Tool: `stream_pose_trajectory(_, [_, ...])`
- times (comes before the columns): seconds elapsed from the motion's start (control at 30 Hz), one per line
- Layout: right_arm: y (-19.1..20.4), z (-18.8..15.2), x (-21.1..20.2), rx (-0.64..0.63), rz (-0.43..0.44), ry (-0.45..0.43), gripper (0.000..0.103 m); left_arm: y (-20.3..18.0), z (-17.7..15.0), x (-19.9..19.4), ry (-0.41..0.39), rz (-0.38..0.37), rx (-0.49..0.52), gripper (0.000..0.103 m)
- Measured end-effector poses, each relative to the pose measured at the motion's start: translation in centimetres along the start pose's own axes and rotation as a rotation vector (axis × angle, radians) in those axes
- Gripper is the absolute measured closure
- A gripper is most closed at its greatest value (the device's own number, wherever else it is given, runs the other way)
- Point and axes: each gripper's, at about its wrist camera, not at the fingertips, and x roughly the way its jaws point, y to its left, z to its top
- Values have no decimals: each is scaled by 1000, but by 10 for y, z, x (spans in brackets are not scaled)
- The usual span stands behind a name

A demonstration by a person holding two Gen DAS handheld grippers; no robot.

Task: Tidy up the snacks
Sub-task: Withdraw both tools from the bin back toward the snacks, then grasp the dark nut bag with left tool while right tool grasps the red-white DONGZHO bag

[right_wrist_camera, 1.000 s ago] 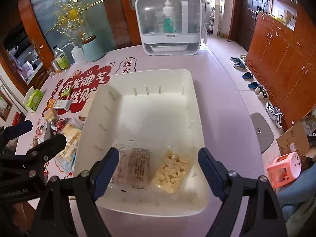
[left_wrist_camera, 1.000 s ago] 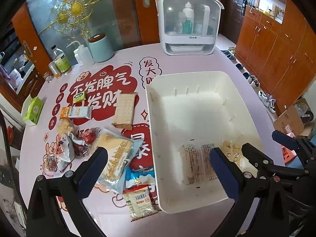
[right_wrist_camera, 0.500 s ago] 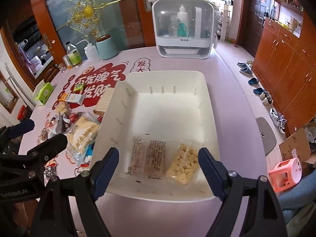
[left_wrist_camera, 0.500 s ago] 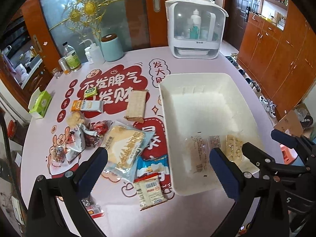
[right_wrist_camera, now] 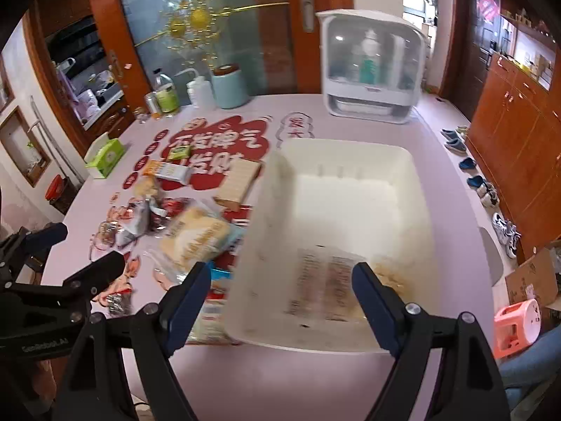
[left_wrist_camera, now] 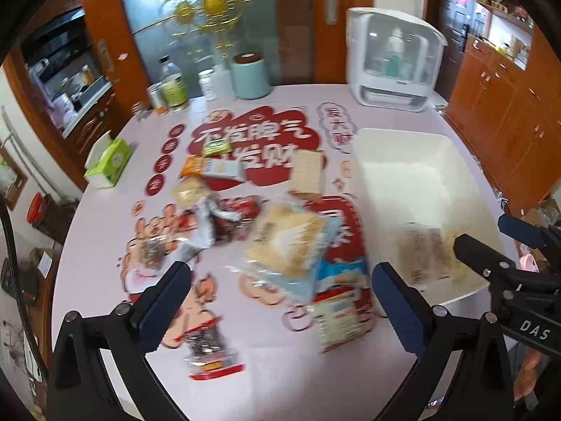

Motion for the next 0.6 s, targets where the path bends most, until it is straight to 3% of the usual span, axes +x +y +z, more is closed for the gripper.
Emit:
stream_pose_trajectory(0.33, [97,20,13,-62,44,5,20,137,0,21,25,100,-96,1])
stream_pose_trajectory(0.6, [170,39,54,-73,33,25,20,223,-7,83,117,134,-158,1])
